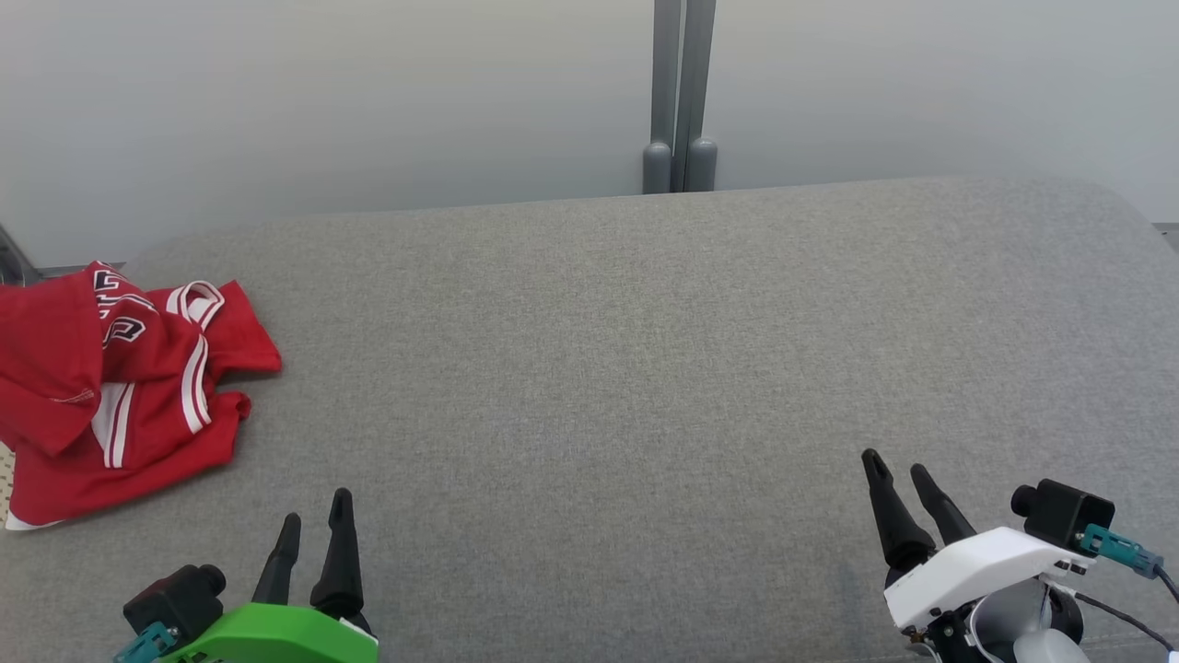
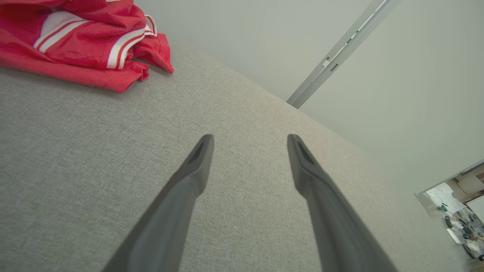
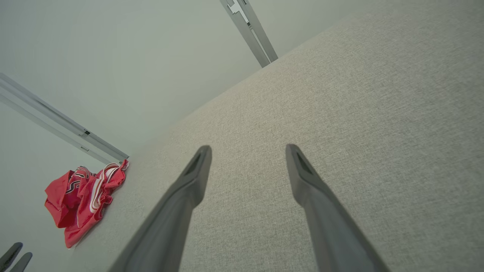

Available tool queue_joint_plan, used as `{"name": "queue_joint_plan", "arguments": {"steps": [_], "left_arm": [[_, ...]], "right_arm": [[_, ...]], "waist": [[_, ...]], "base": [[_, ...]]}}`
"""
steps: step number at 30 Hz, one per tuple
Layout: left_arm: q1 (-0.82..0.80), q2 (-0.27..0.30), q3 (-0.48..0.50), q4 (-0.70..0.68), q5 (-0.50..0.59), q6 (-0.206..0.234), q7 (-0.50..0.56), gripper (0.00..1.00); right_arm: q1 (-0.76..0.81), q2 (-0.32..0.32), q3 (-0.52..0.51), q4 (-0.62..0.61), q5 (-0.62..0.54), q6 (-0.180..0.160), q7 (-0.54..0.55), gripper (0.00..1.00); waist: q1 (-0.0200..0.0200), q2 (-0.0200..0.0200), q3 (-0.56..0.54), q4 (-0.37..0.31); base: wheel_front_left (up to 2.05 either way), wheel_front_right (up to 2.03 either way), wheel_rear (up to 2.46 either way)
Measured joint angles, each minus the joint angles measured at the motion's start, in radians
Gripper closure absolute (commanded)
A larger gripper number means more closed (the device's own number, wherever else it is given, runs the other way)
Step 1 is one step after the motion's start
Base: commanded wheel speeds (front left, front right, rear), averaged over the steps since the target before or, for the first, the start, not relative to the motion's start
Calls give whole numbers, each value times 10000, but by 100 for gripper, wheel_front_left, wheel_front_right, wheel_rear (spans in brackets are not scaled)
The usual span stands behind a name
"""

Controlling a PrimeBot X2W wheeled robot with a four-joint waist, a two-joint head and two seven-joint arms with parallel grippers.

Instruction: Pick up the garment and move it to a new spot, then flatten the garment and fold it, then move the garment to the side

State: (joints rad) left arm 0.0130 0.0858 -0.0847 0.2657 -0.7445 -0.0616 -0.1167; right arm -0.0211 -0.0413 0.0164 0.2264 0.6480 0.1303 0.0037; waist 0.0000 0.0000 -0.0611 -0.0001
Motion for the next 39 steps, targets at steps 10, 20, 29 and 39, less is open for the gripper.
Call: {"name": "queue_joint_plan", "arguments": {"steps": [10,20,29,39], "left_arm": [[125,194,-257,-144,1131,221,-174,0],[129,314,-451,-173,1964,326,-301,0],[227,407,-550,-280,2548,447,-447,0],[345,531,-681,-334,3139,546,-644,0]], "right_arm": [[3,-12,25,-52,-1312,0,71,0],[-1,-23,82,-35,-2439,0,130,0],[-3,-31,213,21,-3160,0,169,0],[-32,-40,307,105,-3937,2,127,0]], "waist": [[0,0,-92,22],[0,0,-132,23],[0,0,-181,31],[0,0,-251,7]], "base": [[0,0,0],[0,0,0],[0,0,0],[0,0,0]]}}
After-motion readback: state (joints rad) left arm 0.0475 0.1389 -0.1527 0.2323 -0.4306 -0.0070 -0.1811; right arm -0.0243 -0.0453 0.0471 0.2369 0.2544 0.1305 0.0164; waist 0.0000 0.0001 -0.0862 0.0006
